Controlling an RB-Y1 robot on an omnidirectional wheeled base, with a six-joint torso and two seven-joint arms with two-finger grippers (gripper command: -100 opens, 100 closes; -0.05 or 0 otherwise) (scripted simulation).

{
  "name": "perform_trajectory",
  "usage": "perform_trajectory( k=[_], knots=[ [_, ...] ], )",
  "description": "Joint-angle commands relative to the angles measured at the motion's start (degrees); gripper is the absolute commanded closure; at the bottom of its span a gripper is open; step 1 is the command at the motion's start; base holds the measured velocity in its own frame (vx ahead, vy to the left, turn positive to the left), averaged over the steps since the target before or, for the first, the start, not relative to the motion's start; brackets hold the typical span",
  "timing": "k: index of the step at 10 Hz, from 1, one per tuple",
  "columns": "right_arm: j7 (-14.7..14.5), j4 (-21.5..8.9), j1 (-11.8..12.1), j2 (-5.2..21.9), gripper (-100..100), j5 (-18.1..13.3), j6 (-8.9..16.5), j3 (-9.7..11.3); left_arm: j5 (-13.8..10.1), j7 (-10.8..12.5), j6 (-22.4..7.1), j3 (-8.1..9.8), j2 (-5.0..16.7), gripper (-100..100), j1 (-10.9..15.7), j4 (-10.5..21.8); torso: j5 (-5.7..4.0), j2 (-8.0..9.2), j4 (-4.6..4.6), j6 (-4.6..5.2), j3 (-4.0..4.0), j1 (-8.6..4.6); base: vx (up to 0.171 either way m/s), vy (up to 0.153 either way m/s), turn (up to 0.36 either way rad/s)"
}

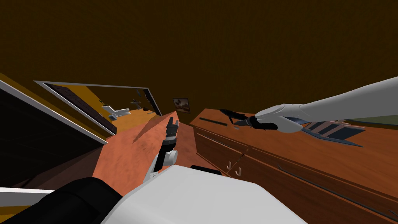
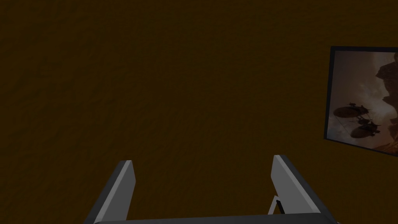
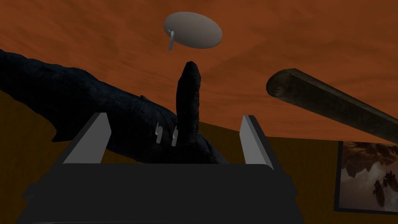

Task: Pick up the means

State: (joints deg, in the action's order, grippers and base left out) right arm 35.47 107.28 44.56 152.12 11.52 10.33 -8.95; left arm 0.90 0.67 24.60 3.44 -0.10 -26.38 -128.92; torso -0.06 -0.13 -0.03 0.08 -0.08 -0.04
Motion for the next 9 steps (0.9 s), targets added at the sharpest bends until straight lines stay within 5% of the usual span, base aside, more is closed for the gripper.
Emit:
perform_trajectory(
  k=[1,5,6,7,8,9],
  knots=[
    [0.00,0.00,0.00,0.00,100,0.00,0.00,0.00,0.00,0.00,0.00,0.00,0.00,0,0.00,0.00,0.00,0.00,0.00,0.00,0.00,0.00,0.000,0.000,0.000],
    [0.05,-0.09,-0.02,-0.04,100,0.04,0.05,0.06,0.00,0.00,0.00,0.00,0.00,0,0.00,0.00,-0.01,0.10,-0.01,-0.09,0.05,0.11,0.001,-0.001,-0.004],
    [0.06,-0.09,-0.02,-0.05,0,0.04,0.05,0.06,0.00,0.00,0.00,0.00,0.00,0,0.00,0.00,-0.01,0.11,-0.01,-0.09,0.05,0.12,0.000,0.000,0.000],
    [0.21,-0.22,-1.78,1.36,100,0.60,-1.66,0.61,0.00,0.00,0.00,0.00,0.00,0,0.00,0.00,-0.01,0.11,-0.01,-0.09,0.05,0.12,-0.046,0.015,-0.160],
    [0.16,-0.27,-1.28,0.92,100,0.49,-0.94,0.55,0.00,0.00,0.00,0.00,0.00,0,0.00,0.00,0.02,0.28,0.05,-0.03,0.16,0.17,-0.027,0.012,-0.047],
    [0.19,-0.31,-1.44,1.02,0,0.56,-1.24,0.64,0.00,0.00,0.00,0.00,0.00,0,0.01,0.00,0.01,0.27,0.04,-0.09,0.15,0.16,0.000,0.000,0.000]
  ],
)
